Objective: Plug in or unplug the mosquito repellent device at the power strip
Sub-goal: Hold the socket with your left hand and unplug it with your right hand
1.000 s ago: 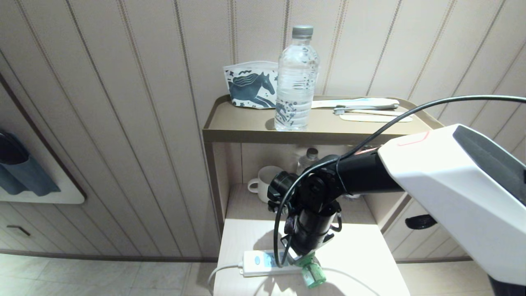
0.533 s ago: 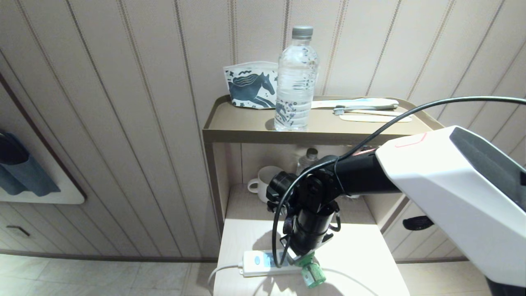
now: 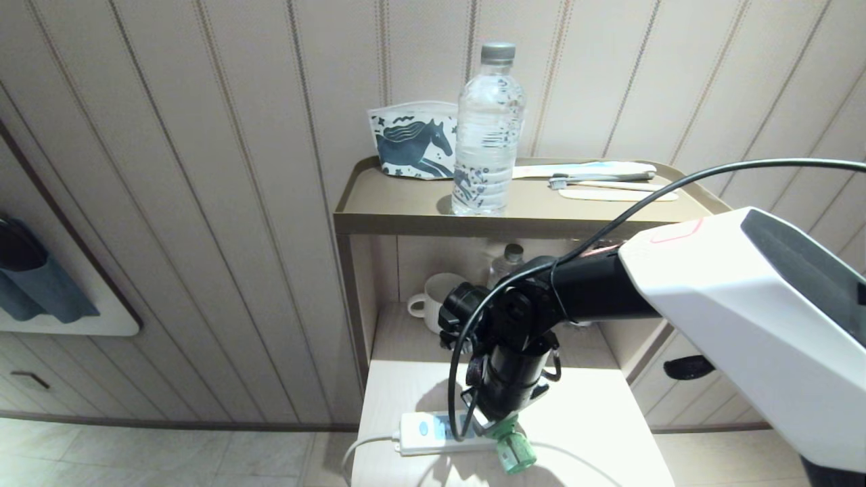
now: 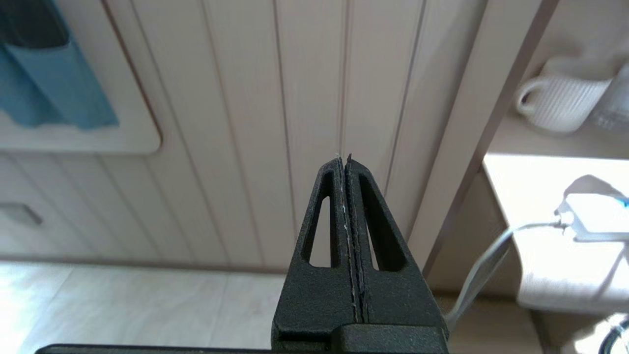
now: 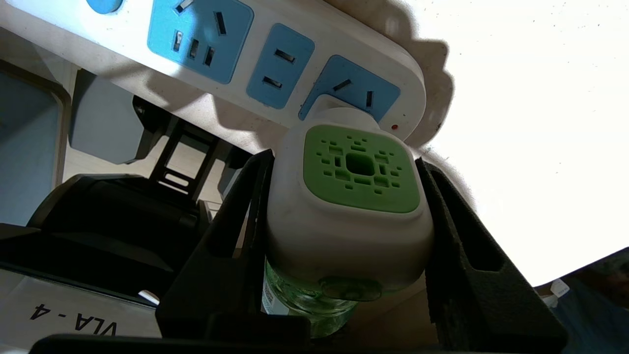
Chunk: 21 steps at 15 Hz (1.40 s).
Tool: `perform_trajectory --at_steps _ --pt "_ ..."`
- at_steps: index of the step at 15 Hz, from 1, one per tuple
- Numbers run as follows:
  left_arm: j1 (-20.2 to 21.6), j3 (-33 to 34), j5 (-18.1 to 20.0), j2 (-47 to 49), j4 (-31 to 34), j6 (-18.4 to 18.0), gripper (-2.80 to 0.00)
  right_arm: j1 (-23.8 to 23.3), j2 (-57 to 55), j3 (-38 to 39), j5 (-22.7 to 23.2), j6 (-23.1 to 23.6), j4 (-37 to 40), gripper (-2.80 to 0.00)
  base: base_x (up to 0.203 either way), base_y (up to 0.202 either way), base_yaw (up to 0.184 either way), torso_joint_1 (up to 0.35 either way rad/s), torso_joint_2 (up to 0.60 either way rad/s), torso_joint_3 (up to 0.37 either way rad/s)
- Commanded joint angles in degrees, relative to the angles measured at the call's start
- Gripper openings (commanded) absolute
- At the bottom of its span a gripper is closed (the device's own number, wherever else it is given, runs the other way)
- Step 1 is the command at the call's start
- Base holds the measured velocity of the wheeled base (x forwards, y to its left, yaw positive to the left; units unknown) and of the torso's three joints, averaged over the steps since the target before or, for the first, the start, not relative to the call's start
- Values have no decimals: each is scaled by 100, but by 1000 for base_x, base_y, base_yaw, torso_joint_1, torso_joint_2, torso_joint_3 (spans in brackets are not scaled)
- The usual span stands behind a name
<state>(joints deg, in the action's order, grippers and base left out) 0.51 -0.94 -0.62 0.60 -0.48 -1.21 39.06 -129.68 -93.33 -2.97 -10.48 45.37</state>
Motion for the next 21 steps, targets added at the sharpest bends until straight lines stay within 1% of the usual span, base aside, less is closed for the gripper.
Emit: perform_trajectory --at_steps 1,2,3,4,5,6,7,8,9,11,12,14,15,16,17,18,19,21 --pt "2 -769 6 509 352 96 -280 -4 43 -15 -10 -7 33 -280 0 0 0 0 0 0" --pt "-2 -1508 70 994 645 323 -280 0 60 -39 -14 -7 33 -280 0 0 0 0 0 0" --pt "-12 -2156 274 1734 971 681 -280 5 74 -46 -19 -7 33 -280 0 0 0 0 0 0" --pt "-19 -2552 522 2486 1217 985 -280 6 75 -54 -19 -7 33 -280 0 0 0 0 0 0" --pt "-27 -2878 863 3356 1446 1263 -280 21 84 -54 -19 -7 33 -280 0 0 0 0 0 0" --pt "-54 -3140 1253 4239 1647 1481 -280 32 90 -52 -19 -7 33 -280 0 0 0 0 0 0" --pt "-127 -3318 1578 5005 1796 1599 -280 32 138 -45 -19 -7 33 -280 0 0 0 0 0 0" --pt "-281 -3488 1900 5811 1943 1685 -280 32 163 -54 -19 -7 33 -280 0 0 0 0 0 0" --pt "-515 -3615 2131 6443 2053 1761 -280 32 188 -66 -19 -7 33 -280 0 0 0 0 0 0" --pt "-1184 -3839 2456 7510 2202 1922 -280 32 215 -94 -19 -7 24 -280 0 0 0 0 0 0" --pt "-1485 -3960 2563 8028 2178 1990 -280 32 215 -124 -19 -7 33 -280 0 0 0 0 0 0" --pt "-1928 -4183 2647 8830 1950 2184 -280 40 242 -124 -19 -7 28 -280 0 0 0 0 0 0" --pt "-2187 -4338 2593 9206 1806 2378 -280 49 251 -124 -19 -7 31 -280 0 0 0 0 0 0" --pt "-2473 -4477 2474 9486 1661 2572 -280 49 251 -133 -28 -7 33 -280 0 0 0 0 0 0" --pt "-2809 -4609 2302 9693 1436 2807 -280 58 250 -157 -22 -7 30 -280 0 0 0 0 0 0" --pt "-3055 -4699 2133 9832 1148 3071 -280 67 234 -169 -19 -7 27 -280 0 0 0 0 0 0" --pt "-3204 -4751 2008 9930 797 3299 -280 67 216 -189 -11 -7 24 -280 0 0 0 0 0 0" --pt "-3339 -4763 1932 10108 324 3544 -280 89 140 -282 -1 -7 33 -280 0 0 0 0 0 0"
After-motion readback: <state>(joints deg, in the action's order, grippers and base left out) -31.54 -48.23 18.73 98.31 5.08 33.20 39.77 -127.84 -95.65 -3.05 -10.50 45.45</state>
